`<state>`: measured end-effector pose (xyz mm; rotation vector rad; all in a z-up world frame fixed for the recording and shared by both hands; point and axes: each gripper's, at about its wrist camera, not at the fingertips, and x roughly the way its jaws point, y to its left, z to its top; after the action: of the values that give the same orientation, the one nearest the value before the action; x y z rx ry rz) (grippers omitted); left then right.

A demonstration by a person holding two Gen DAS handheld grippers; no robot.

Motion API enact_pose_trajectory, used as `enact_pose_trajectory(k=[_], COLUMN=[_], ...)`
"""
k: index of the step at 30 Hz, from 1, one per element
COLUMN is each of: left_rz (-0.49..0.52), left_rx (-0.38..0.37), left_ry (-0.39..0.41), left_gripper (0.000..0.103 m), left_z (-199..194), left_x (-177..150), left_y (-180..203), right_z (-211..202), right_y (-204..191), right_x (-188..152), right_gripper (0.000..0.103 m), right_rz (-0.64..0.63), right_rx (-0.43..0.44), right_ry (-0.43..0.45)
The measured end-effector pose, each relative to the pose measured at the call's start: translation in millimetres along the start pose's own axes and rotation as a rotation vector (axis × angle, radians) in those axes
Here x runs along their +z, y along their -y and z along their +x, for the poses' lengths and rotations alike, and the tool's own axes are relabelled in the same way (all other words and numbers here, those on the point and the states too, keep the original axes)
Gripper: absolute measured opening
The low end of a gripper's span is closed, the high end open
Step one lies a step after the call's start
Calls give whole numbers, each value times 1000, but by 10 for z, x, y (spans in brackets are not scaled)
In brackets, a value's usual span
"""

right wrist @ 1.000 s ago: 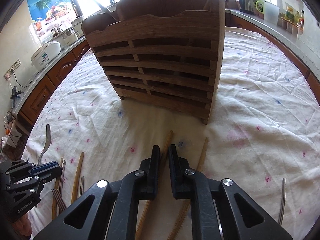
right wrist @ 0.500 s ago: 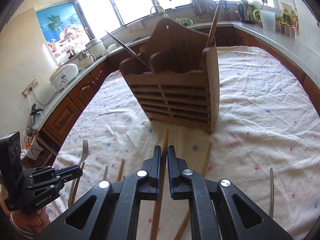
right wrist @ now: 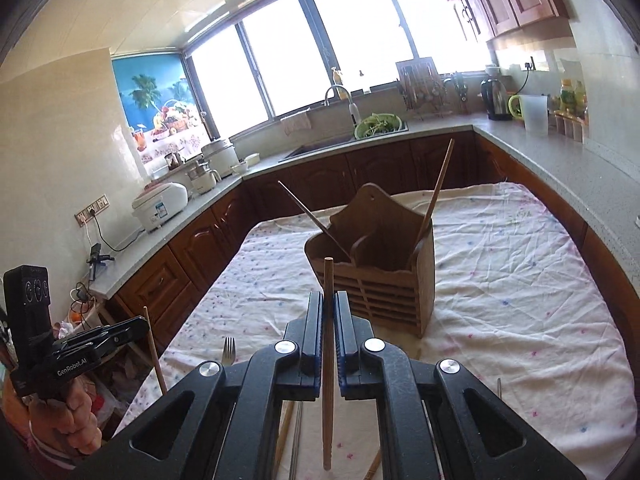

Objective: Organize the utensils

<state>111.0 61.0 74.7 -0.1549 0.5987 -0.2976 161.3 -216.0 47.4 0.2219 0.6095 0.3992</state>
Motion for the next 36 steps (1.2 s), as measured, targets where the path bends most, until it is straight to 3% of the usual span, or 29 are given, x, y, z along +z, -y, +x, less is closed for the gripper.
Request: enact_pose_trajectory(k=[7, 25, 36], left_rz=[-16, -16, 13], left_rx=[-22, -39, -64], left_ry=[68, 122, 222], left_gripper=[3, 2, 2], left_z=[-175, -175, -256], left_x=[112, 268, 688], left_y=[5, 20, 122], right_z=[-138, -245, -295], right_y=[-45, -22, 45], right_x=[120, 249, 536], right_gripper=[5, 5, 5], right_rz=[-16, -13, -19], right_rx=[-2, -7, -31], right_ry=[55, 106, 176])
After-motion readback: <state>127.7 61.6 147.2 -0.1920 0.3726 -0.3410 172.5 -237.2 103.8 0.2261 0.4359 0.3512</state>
